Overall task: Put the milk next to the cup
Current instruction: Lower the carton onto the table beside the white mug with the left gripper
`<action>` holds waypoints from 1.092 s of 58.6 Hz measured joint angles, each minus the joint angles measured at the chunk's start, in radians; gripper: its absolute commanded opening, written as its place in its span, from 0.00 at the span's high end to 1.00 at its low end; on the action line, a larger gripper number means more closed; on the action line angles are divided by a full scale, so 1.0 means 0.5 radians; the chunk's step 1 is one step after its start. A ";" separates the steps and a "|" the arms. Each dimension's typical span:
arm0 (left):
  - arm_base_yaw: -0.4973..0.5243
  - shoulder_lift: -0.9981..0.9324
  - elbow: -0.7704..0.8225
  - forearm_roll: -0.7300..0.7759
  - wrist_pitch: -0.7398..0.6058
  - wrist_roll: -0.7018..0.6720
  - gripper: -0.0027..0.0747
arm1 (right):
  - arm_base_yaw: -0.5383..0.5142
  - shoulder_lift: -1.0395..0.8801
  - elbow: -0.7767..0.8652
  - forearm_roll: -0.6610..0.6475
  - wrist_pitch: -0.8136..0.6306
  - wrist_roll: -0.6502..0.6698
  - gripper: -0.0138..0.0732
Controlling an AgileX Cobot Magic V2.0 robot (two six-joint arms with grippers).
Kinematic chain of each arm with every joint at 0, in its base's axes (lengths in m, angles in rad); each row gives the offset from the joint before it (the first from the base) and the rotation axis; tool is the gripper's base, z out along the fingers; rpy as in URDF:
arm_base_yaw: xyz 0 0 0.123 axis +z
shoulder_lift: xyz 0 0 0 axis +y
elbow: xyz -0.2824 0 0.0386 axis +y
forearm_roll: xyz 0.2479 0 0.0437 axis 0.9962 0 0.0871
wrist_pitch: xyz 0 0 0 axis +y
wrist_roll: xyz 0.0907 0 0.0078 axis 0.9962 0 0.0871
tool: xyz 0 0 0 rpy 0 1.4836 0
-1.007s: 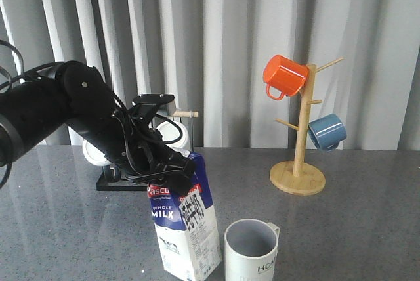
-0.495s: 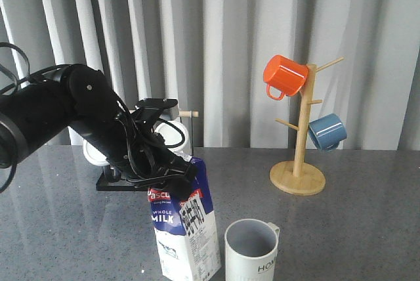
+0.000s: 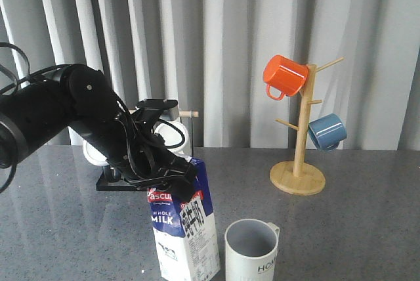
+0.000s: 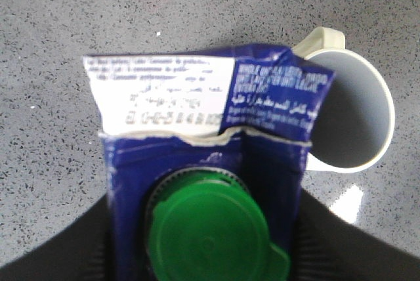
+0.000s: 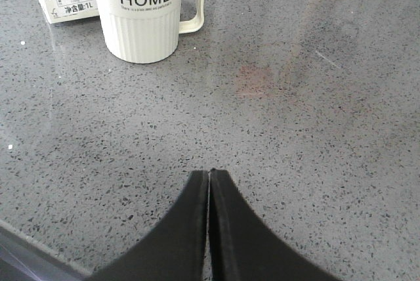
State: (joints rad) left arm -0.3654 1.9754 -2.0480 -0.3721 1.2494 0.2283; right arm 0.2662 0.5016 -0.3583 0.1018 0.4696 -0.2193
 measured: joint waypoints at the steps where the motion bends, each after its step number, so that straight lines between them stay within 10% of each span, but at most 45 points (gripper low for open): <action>1: 0.000 0.000 0.000 0.000 0.000 0.000 0.31 | 0.000 0.000 0.000 0.000 0.000 0.000 0.85; 64: 0.000 -0.122 0.000 -0.001 0.003 -0.066 0.29 | 0.000 0.000 0.000 0.000 0.000 0.000 0.85</action>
State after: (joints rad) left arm -0.3654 1.9145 -2.0480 -0.3728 1.2507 0.1954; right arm 0.2662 0.5016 -0.3583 0.1018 0.4696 -0.2193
